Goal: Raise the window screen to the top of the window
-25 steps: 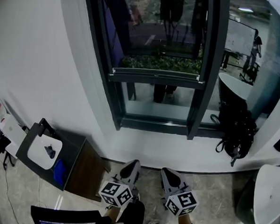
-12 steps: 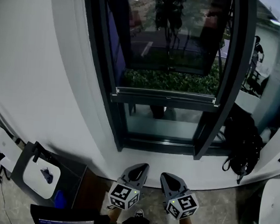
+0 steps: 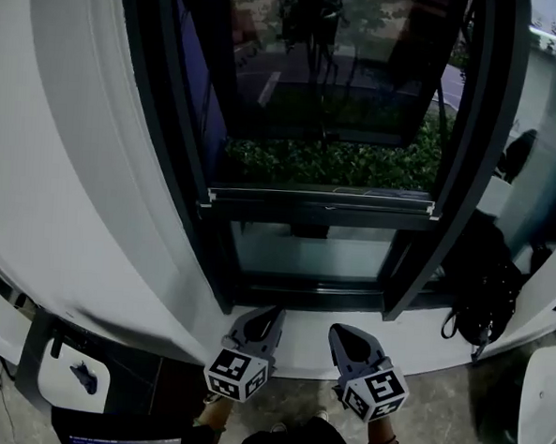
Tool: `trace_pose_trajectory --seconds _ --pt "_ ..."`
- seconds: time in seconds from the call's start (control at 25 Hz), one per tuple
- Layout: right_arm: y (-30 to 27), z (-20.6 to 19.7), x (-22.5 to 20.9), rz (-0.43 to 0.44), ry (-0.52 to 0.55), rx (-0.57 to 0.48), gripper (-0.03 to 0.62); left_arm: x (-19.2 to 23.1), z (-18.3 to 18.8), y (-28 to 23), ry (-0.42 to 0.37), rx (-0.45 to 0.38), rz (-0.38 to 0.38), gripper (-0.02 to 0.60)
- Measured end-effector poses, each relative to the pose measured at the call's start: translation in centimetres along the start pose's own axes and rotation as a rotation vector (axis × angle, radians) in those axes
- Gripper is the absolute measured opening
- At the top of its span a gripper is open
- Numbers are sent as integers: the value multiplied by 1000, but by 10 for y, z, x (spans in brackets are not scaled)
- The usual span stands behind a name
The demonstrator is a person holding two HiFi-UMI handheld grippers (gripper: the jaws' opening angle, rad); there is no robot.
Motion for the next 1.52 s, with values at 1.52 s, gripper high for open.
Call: trace_pose_trajectory --seconds 1.52 --pt "-233 90 -194 79 793 258 78 174 78 -223 -949 546 -85 38"
Point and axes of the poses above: the fingertips, and each gripper's own axes: y backward along the fingers, x to its left, z out of its top, the point moved 9 cm from there along y, backward along the fingers, and after that the axes turned 4 degrees about -z, right-handed, at the moved point
